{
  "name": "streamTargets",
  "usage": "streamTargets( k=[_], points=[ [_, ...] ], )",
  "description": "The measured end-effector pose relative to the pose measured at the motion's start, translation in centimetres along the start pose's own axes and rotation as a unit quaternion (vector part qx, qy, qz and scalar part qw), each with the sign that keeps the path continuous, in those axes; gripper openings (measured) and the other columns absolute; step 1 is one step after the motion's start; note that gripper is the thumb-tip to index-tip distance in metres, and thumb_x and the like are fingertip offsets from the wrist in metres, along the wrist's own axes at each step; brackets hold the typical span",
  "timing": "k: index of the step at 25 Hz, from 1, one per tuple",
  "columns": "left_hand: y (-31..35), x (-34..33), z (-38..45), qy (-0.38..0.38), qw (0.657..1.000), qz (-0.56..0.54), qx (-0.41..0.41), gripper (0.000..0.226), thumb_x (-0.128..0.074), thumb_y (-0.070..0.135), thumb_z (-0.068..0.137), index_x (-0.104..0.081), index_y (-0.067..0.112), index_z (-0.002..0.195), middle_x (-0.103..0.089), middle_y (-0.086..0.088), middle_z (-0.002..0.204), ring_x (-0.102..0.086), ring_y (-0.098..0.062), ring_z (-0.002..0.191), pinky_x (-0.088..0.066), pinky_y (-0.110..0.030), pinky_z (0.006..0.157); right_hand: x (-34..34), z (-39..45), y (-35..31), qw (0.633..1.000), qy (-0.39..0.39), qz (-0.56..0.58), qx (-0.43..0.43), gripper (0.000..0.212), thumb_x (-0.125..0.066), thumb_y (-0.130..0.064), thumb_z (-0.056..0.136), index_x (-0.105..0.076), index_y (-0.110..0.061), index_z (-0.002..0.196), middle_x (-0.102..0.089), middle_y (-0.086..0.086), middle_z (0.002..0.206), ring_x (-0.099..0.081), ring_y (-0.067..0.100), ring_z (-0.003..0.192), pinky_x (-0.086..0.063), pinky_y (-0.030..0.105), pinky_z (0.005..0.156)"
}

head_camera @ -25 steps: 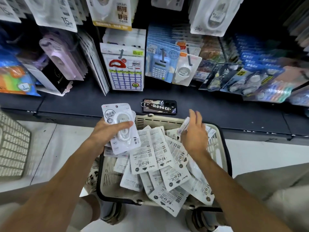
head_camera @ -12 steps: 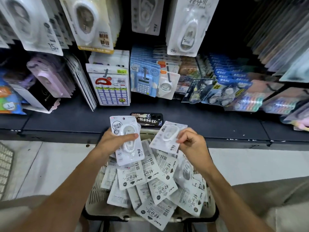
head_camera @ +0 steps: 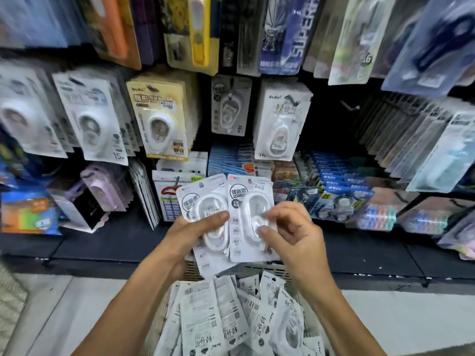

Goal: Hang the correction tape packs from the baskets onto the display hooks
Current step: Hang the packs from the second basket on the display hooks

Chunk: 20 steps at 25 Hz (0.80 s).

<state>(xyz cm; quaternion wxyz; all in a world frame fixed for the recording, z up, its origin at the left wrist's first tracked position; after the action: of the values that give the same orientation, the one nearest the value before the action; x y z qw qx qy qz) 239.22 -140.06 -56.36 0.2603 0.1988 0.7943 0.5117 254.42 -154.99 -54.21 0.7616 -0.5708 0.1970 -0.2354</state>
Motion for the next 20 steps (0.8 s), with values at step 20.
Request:
streamTargets(
  k=[20],
  points=[
    [14.2,4.7,-2.2,0.093,0.971,-0.044,-0.215,0.102,-0.098,0.049,0.032,-0.069,0.013,0.122,-0.078,-0.014,0.109,-0.073,-0.039,0.102,-0.053,-0.062,0.098,-6.8,10.9,-7.8,0.992,0.025,-0.105,-0.057,0.011,-0.062,-0.049,0.095,-0.062,-0.039,0.099,-0.071,-0.012,0.095,-0.065,0.01,0.067,-0.048,0.03,0.051]
  ],
)
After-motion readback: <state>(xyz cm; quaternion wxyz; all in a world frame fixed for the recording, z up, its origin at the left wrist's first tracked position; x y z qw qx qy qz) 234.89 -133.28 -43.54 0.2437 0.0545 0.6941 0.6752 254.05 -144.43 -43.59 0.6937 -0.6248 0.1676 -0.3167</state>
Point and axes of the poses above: each hand's wrist, its own z-axis towards the middle knuckle, its own x-axis out of the back of the hand, y = z × x, the point moved 1 cm from there along z, towards the middle knuckle
